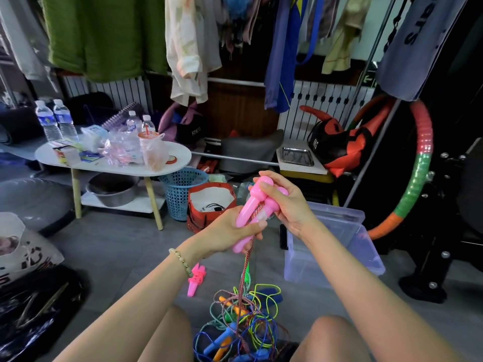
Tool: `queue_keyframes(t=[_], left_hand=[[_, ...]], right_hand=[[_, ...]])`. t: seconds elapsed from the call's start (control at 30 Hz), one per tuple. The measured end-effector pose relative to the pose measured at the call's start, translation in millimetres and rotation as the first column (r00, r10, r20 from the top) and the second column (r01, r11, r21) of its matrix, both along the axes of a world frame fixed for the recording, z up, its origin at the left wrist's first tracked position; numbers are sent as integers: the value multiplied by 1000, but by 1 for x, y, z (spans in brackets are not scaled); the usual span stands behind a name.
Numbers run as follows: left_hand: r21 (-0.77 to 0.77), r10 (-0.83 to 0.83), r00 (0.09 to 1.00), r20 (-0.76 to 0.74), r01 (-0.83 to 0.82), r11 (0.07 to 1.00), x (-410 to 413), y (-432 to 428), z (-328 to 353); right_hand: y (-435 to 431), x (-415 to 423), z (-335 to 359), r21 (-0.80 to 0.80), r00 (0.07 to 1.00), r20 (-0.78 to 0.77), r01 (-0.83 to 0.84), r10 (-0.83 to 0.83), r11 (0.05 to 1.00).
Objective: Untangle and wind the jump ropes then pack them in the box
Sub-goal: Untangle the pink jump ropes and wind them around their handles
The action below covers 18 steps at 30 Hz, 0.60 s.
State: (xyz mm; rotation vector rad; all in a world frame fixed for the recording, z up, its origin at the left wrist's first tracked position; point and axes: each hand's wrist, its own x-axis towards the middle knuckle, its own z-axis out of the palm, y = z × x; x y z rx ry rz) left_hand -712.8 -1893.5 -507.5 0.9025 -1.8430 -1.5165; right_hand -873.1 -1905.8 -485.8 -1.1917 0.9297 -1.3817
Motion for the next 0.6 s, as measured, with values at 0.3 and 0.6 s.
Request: queue_keyframes(t=[0.3, 0.6], left_hand=[[-84, 131, 991, -10, -131, 988, 3, -4, -6], [-223, 134, 989, 58, -118, 968, -3, -2, -8]], right_hand=[[-4, 2, -1, -115, 975, -183, 107, -127, 988], [-3, 0, -1, -129, 961, -214, 149, -174, 980]])
